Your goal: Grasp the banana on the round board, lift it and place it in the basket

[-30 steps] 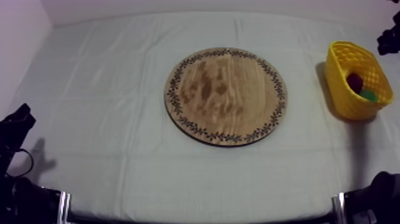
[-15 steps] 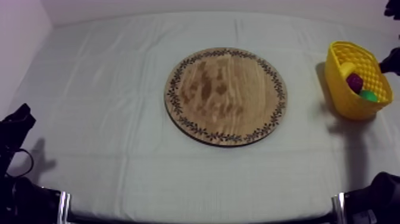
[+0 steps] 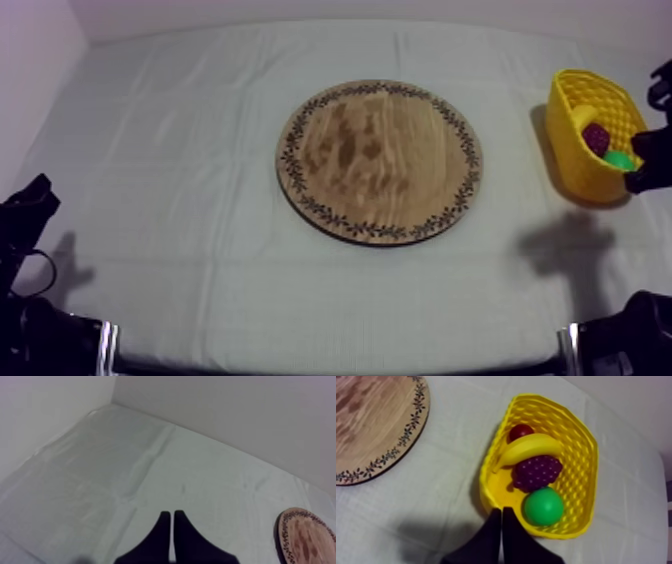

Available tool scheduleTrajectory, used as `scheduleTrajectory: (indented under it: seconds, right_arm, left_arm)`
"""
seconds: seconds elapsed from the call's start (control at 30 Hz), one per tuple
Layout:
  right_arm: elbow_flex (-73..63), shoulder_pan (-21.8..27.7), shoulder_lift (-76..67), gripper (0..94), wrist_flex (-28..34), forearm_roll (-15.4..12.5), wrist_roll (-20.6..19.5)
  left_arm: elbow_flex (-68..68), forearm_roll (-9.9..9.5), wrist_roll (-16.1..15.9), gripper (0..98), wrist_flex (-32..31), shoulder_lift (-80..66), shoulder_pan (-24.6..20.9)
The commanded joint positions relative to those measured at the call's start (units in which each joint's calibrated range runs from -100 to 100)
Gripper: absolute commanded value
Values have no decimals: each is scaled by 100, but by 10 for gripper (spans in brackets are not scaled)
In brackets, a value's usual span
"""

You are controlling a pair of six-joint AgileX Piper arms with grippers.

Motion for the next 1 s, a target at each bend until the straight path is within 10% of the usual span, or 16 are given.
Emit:
scheduleTrajectory:
  seconds: [0.0, 0.47, 0.8, 0.97]
  right_arm:
    - [444, -20, -571, 4, -291, -159, -324]
    - [1879, -59, -2454, 3, -654, -826, -481]
    - [2232, -676, -3576, 3, -421, 348, -2670]
    - [2578, -968, -3778, 4, -1102, 825, -3052]
  left_arm:
    - [3, -1, 1, 1, -1, 2, -2]
    - [3, -1, 2, 1, -1, 2, -2]
    - [3, -1, 1, 1, -1, 2, -2]
    - [3, -1, 2, 1, -1, 2, -2]
